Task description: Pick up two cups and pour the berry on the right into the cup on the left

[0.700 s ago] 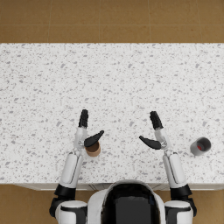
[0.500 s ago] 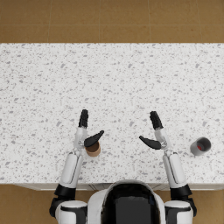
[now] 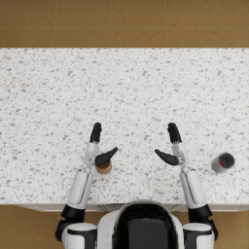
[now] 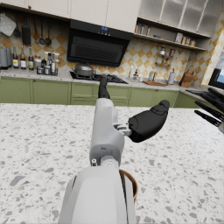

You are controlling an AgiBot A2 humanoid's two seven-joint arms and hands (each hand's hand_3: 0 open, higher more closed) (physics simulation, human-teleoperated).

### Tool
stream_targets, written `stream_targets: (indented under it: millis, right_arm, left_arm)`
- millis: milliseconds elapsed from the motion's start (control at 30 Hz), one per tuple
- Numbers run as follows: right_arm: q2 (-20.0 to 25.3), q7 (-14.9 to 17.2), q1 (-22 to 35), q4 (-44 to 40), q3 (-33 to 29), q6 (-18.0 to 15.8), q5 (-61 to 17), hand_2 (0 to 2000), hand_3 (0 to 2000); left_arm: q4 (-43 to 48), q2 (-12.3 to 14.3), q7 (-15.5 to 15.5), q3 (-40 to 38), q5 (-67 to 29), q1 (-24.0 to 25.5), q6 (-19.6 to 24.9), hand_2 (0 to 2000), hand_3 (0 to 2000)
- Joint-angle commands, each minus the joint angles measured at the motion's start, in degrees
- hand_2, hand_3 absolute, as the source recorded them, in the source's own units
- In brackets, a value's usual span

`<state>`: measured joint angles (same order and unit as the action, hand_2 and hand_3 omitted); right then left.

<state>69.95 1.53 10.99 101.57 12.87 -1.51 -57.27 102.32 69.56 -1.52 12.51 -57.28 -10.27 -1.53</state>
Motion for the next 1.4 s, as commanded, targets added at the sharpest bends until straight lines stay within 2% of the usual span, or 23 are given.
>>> stream_targets:
  millis: [33, 133, 233, 367, 467, 567, 933, 1167, 1400]
  right_arm:
    - [-1.17, -0.43, -2.68, 1.88, -1.94, 0.43, 0.0, 0, 0]
    - [-2.09, -1.12, -6.91, 3.98, -7.21, 1.11, -1.77, 0, 0]
    - [-2.94, -1.38, -10.8, 5.25, -8.11, 1.36, -7.14, 0, 0]
    - [-2.39, -1.49, -11.95, 5.8, -12.45, 1.47, -13.84, 0, 0]
    - [-1.9, -1.51, -12.46, 5.65, -18.2, 1.49, -15.92, 0, 0]
    - [-0.84, -1.52, -13.92, 4.73, -24.19, 1.5, -16.68, 0, 0]
    - [2.75, -1.53, -19.4, 3.0, -38.57, 1.51, -17.09, 0, 0]
    - [4.94, -1.53, -21.62, -1.01, -42.63, 1.51, -17.1, 0, 0]
    - [5.26, -1.53, -21.07, -4.31, -45.75, 1.51, -17.1, 0, 0]
  left_arm:
    - [2.4, -1.16, 0.43, -1.47, 0.0, 2.6, 0.43, 0, 0]
    - [3.66, -2.23, 1.12, -2.36, -1.76, 5.84, 1.12, 0, 0]
    - [4.21, -2.85, 1.37, -1.59, -7.14, 7.9, 1.38, 0, 0]
    - [5.06, -2.57, 1.48, -2.12, -13.85, 8.64, 1.49, 0, 0]
    - [4.13, -2.86, 1.51, -3.6, -15.92, 10.23, 1.51, 0, 0]
    - [3.08, -3.45, 1.52, -5.02, -16.69, 12.69, 1.52, 0, 0]
    - [3.03, -4.8, 1.52, -6.3, -17.11, 19.66, 1.53, 0, 0]
    - [0.3, -4.07, 1.52, -5.91, -17.12, 20.25, 1.53, 0, 0]
    - [-0.99, -3.11, 1.52, -6.6, -17.12, 20.22, 1.53, 0, 0]
